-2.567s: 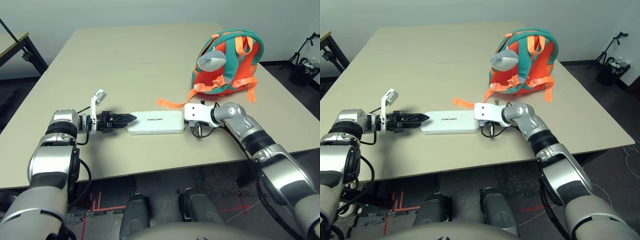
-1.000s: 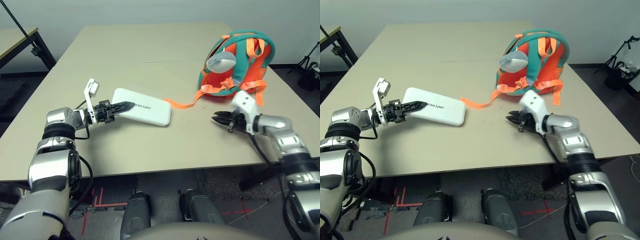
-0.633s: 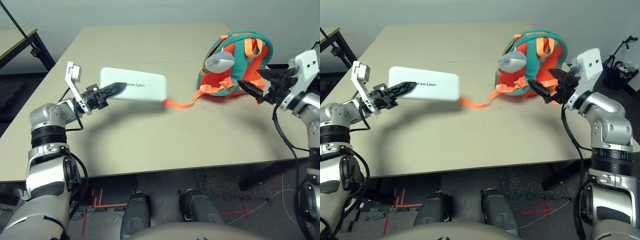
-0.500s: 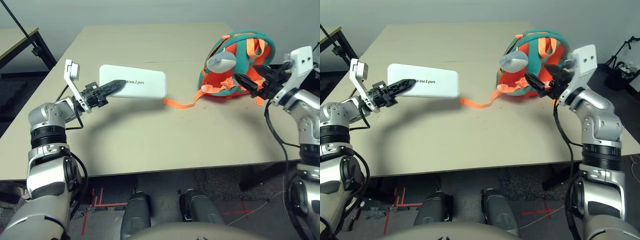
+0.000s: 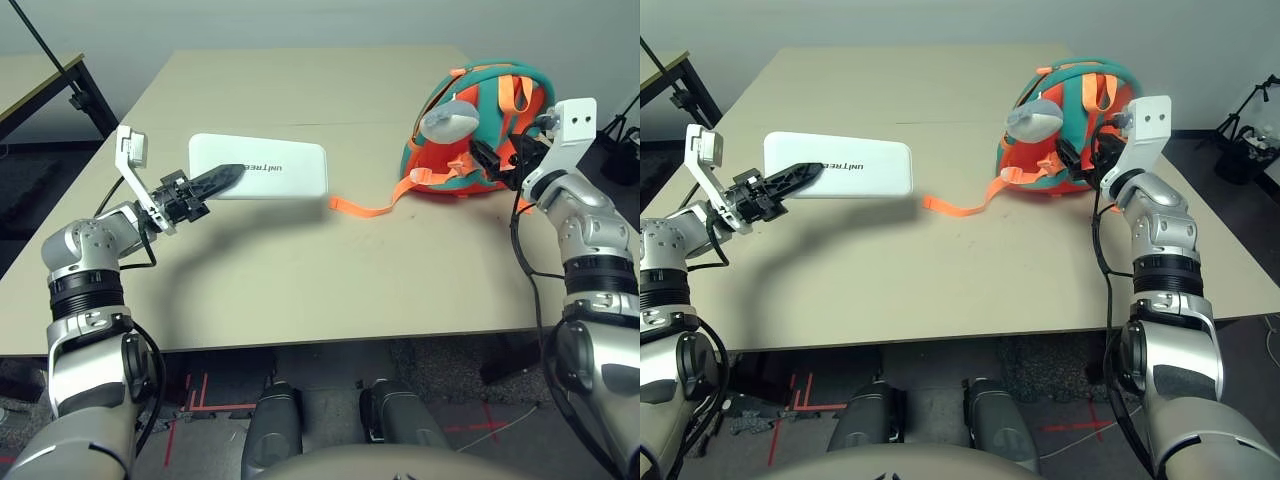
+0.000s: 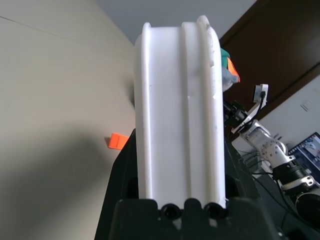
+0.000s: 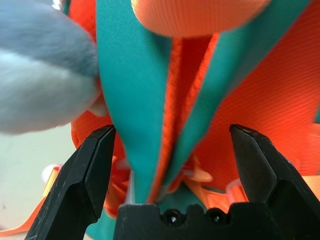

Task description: Put the pencil case into the backpack and zip it.

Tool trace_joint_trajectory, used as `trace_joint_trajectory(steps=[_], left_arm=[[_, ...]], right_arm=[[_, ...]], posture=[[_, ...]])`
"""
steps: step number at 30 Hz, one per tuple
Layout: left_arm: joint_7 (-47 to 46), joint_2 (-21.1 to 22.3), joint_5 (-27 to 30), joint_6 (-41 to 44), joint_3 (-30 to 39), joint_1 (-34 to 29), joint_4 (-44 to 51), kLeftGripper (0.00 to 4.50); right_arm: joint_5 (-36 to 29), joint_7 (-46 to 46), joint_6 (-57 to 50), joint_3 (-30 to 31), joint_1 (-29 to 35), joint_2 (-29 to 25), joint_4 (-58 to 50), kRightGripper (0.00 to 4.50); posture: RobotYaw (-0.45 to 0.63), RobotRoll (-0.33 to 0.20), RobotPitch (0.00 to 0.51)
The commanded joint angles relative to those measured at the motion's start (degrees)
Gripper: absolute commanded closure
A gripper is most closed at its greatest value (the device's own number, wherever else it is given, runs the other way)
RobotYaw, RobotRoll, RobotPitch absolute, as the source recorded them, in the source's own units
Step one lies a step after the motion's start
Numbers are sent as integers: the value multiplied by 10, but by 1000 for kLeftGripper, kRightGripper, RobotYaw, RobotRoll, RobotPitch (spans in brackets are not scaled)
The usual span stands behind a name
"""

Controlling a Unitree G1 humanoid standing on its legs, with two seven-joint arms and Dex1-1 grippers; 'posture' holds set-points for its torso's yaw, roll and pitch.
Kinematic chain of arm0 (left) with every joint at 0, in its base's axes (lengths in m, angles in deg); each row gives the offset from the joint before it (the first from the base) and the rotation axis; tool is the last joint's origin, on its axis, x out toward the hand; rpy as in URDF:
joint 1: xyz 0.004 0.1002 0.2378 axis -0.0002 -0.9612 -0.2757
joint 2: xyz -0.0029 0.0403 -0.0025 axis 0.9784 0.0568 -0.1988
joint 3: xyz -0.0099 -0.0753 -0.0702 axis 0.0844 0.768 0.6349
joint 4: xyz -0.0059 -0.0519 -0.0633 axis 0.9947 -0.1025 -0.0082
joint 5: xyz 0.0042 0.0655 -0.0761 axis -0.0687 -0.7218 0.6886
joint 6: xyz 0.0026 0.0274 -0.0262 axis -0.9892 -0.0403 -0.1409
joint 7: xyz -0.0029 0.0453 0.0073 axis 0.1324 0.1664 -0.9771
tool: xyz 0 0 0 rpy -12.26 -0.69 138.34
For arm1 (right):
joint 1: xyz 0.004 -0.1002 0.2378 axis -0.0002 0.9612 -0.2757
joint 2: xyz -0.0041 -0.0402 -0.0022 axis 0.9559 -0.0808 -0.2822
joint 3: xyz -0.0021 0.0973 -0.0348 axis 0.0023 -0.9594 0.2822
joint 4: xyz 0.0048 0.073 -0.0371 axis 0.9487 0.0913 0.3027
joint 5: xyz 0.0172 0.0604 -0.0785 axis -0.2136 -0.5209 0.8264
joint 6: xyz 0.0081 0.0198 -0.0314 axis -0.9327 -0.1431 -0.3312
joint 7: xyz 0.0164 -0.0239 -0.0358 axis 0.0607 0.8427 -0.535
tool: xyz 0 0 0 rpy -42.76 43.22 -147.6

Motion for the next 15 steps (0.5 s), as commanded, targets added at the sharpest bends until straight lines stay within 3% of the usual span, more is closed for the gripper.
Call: trace_joint_trajectory(steps=[1,8,12,15], left_arm=[[-12,5,28,7,14,-10,31,3109],[-30,6,49,9,18,-21,45,3109],[-33,10,51,4,16,-22,42,3109],[-33,12,51,2,15,-20,37,3109]], right_arm=[[14,3,32,10,-27,7,53,0],[16,6,82,6,-64,17,125,0],[12,2,95,2,-69,18,133,936],[9,-1,98,1,-64,17,125,2084]], posture=[[30,0,0],[39,0,0],[33,0,0],[25,0,0]])
